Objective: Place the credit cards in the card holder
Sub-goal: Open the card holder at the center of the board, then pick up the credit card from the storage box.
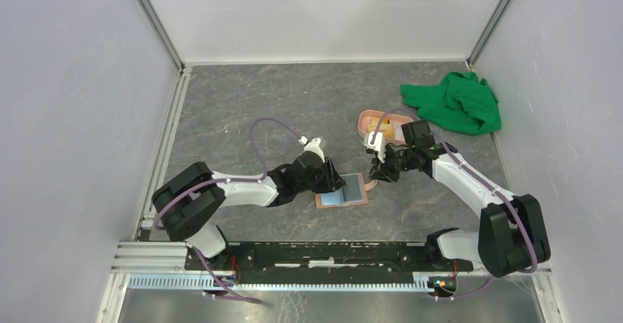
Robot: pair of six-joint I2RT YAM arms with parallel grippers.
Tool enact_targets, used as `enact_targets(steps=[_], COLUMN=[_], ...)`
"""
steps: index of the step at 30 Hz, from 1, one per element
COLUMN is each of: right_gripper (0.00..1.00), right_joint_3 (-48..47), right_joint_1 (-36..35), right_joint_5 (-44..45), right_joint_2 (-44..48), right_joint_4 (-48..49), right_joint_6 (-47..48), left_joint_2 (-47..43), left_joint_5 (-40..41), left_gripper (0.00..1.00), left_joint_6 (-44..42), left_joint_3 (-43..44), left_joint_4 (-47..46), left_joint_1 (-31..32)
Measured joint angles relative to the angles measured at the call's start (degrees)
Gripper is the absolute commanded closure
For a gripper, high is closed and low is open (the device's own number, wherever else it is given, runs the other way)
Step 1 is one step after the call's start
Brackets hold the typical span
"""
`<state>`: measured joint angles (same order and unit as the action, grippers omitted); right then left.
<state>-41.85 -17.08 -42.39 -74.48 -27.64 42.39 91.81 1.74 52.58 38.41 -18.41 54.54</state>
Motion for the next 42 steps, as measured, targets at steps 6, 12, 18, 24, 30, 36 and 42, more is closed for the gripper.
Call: enact_targets(steps=[6, 12, 18, 24, 30, 36, 42], right_gripper=[0.6, 0.28, 0.28, 0.31, 0.36, 0.36, 0.33], right_joint_3=[-0.5, -9.1, -24.0, -30.3, -36.9, -37.6, -38.1], right_joint_1=[2.7, 9.2, 12.5, 12.7, 14.8, 15.5, 15.4], right_joint_5=[-4.0, -6.5, -9.9, -7.8, -3.7, 0.9, 5.7], right_joint_2=[3.9, 7.2, -0.3, -13.5, -24.3, -29.0, -33.6], right_joint_4=[-3.5, -3.3, 3.1, 4.2, 3.8, 4.4, 4.6], right_joint_6=[5.0, 4.3, -1.3, -5.7, -11.4, -14.3, -17.7], left_joint_2=[-5.7, -12.0, -7.8, 4.3, 16.2, 18.6, 18.7], left_joint_5=[0.7, 1.1, -0.2, -10.1, -20.8, -26.7, -27.8], left_gripper=[0.45, 0.1, 0.0, 0.0, 0.02, 0.05, 0.05], left_joint_6=[-5.7, -19.9, -32.2, -34.4, -34.3, -34.4, -34.7], left_joint_3=[0.1, 11.6, 31.5, 40.4, 43.3, 43.5, 45.0], left_joint_4=[4.3, 10.3, 1.4, -7.2, -7.0, -2.4, -1.2], left_joint_1=[-0.4, -2.7, -6.3, -13.4, -19.2, -20.7, -20.1])
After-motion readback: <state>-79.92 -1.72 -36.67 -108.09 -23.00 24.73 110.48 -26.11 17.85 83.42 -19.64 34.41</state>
